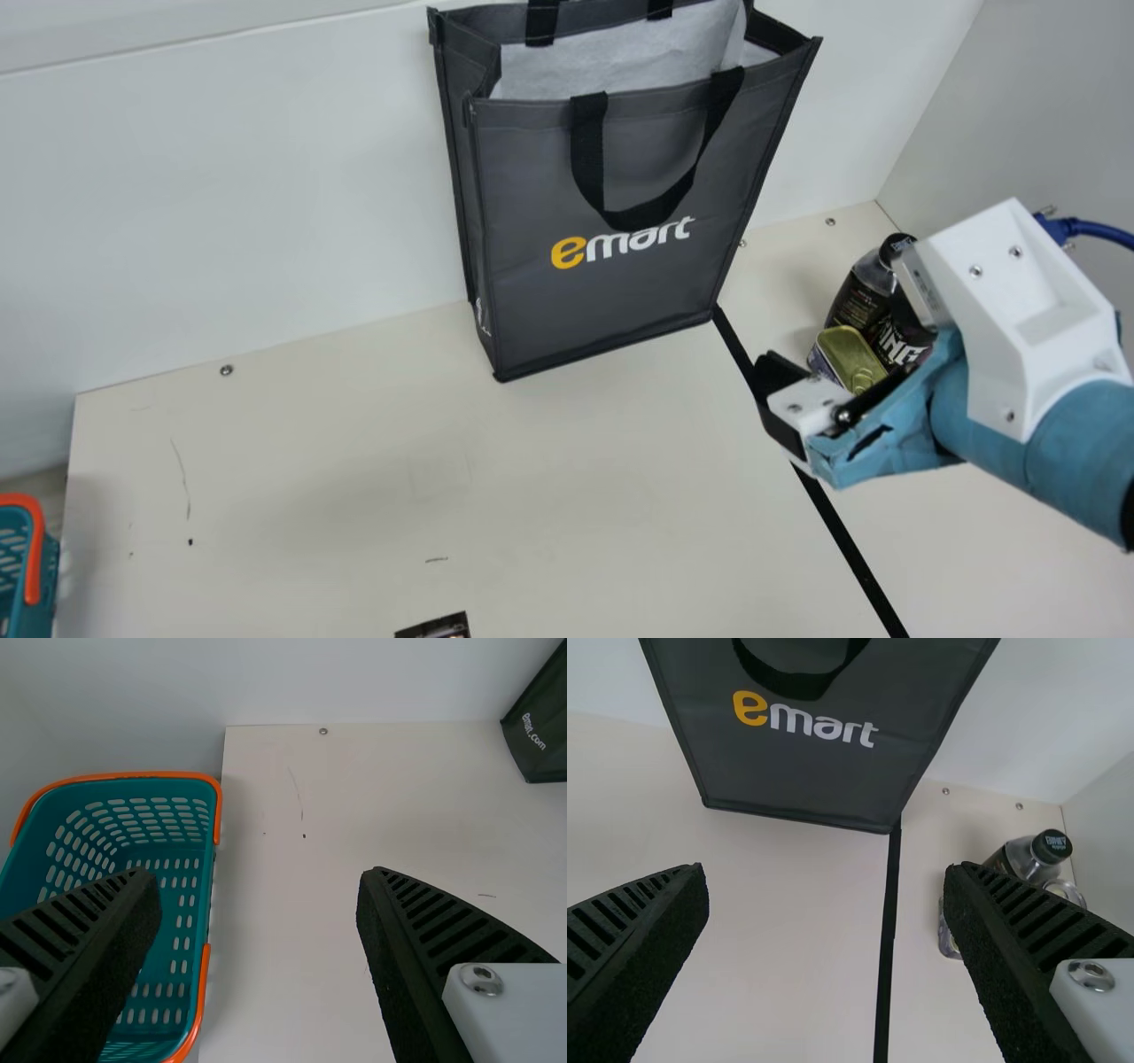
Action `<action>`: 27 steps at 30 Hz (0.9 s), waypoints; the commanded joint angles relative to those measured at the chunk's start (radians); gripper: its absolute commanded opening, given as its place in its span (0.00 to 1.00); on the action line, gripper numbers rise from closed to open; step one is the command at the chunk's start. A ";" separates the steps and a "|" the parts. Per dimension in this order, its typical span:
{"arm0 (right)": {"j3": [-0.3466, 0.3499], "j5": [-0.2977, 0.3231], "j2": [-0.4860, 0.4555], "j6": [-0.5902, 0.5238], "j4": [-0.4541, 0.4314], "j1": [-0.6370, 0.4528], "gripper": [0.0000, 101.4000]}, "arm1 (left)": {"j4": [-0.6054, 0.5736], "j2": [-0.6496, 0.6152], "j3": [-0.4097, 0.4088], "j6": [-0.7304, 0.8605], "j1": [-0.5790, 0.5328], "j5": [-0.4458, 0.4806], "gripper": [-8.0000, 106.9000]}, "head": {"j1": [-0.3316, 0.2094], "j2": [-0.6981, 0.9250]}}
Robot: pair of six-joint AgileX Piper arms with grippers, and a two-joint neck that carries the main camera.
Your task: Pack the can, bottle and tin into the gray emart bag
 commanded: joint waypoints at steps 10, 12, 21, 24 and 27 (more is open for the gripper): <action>-0.108 0.002 0.089 -0.127 0.052 -0.053 0.90 | 0.000 0.000 0.000 0.000 0.000 0.000 0.85 | -0.023 -0.001; -0.130 0.002 0.106 -0.148 0.062 -0.062 0.90 | 0.000 0.000 0.000 0.000 0.000 0.000 0.85 | -0.023 -0.001; -0.224 0.004 0.179 -0.237 0.083 -0.076 0.90 | 0.000 0.000 0.000 0.000 0.000 0.000 0.85 | -0.023 -0.001; -0.256 0.005 0.201 -0.265 0.087 -0.076 0.90 | 0.000 0.000 0.000 0.000 0.000 0.000 0.85 | -0.023 -0.001; -0.287 0.006 0.223 -0.292 0.091 -0.073 0.90 | 0.000 0.000 0.000 0.000 0.000 0.000 0.85 | -0.023 -0.001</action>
